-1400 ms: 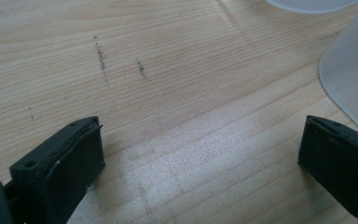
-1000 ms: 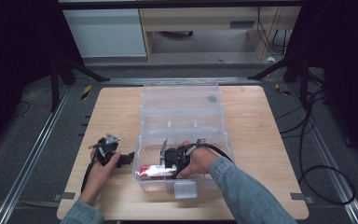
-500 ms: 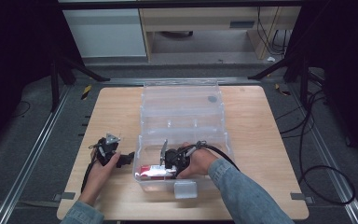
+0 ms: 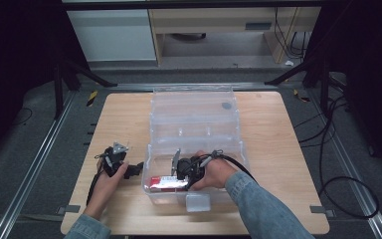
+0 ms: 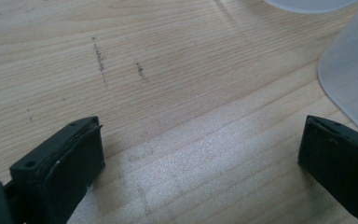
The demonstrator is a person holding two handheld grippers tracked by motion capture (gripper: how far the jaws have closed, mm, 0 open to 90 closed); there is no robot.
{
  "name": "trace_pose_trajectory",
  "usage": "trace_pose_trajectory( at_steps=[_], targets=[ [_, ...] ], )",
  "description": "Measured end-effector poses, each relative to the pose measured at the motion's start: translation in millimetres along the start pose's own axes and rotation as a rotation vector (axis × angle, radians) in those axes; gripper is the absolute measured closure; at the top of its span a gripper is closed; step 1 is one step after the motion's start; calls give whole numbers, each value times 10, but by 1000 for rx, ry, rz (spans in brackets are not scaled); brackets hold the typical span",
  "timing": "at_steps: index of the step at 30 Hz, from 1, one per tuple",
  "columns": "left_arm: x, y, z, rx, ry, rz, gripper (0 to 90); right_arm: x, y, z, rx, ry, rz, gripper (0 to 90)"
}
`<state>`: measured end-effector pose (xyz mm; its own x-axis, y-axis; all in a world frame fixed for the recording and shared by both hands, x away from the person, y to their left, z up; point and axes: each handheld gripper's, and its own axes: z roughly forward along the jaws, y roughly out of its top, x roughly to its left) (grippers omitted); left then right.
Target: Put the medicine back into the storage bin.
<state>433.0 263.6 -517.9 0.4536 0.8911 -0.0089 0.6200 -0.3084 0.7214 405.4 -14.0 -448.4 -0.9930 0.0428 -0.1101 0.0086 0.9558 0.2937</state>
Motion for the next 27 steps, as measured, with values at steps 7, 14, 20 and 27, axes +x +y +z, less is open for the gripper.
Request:
trace_pose_trajectory(
  at_steps=[7, 14, 20, 27],
  targets=[
    [2, 1, -1, 2, 0, 3, 0, 5, -89, -200, -49, -38, 38, 590],
    [31, 14, -64, -13, 16, -1, 37, 2, -156, -436, -93, -64, 90, 580],
    [72, 30, -151, -41, 8, -12, 49, -51, -221, -629, -123, -102, 140, 516],
    [94, 56, -345, -128, -16, -40, 76, -154, -326, -881, -143, -136, 232, 482]
  ],
)
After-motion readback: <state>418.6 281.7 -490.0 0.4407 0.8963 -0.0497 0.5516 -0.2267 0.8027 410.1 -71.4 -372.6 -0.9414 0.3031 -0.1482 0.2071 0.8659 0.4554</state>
